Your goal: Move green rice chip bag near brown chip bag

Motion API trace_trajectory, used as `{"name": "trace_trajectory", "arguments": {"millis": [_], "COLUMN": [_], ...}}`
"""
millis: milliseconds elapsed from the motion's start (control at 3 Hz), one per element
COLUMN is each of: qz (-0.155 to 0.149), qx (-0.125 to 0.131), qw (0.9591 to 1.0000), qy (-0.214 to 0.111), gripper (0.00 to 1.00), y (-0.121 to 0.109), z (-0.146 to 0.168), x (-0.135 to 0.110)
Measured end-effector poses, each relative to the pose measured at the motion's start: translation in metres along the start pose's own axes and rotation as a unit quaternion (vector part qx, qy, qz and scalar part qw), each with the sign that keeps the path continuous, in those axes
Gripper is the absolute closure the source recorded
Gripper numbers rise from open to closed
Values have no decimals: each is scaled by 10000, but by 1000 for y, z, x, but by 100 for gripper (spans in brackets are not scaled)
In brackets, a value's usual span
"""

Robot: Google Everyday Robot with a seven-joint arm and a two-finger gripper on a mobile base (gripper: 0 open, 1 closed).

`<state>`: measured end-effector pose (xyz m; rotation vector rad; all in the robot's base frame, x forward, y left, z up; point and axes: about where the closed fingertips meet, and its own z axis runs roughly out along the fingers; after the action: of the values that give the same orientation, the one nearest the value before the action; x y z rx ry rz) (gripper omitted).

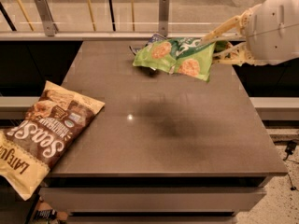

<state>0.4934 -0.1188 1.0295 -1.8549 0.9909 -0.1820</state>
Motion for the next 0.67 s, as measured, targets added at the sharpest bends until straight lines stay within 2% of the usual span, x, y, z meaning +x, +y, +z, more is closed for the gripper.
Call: {"name": "trace_trajectory", "arguments": {"millis": [333,667], "qz": [-115,-175], "qx": [-52,-236], "qw": [9994,9975], "qy": [-312,-642], "gripper": [100,100], "y": [16,32], "z": [7,17], "x": [-12,-23]}}
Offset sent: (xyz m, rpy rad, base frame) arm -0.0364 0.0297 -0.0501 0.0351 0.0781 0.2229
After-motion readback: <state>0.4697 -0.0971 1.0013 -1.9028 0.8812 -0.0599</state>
